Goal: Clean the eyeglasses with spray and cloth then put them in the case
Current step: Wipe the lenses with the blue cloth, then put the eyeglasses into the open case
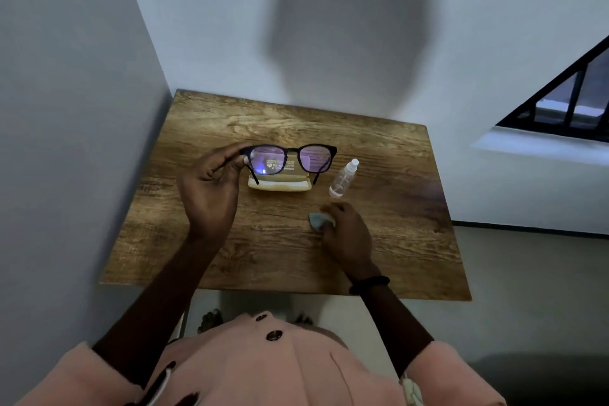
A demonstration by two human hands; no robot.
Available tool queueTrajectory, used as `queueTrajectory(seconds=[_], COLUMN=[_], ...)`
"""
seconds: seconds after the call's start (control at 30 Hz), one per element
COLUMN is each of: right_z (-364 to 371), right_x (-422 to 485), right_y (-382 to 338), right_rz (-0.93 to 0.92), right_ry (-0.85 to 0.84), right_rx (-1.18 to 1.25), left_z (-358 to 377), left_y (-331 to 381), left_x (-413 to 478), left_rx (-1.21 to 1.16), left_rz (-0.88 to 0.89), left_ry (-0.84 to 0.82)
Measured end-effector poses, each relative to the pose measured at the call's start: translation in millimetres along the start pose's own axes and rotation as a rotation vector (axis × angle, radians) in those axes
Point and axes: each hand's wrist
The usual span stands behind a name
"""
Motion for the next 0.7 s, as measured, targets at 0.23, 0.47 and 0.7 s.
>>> queueTrajectory(seconds=[0.23,0.47,0.7], right_z=[-72.4,-88.6,-82.4], right_x=[14.5,23.3,28.1], right_y=[-47.2,-62.5,-68.4], right_rz=[-0.051,-0.279,-0.299], right_ry=[0.322,0.368,0.350], right_rx=[0.516,0.391,0.290], left_z=[2.4,-1.1,-3.9], left_y=[-4.5,-10.0,-16.7], left_x=[-3.5,-6.8,-3.1], left_rx=[0.021,-0.004,-0.244], left_rz=[0.047,0.065,-0.263], left_ry=[-0.039,-0.044,-0.029])
Point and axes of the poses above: each hand's wrist, its own x-axis towards the middle knuckle, its own z-axis out of the palm, y = z × x, and after that the axes turned 5 degrees about y, right-handed
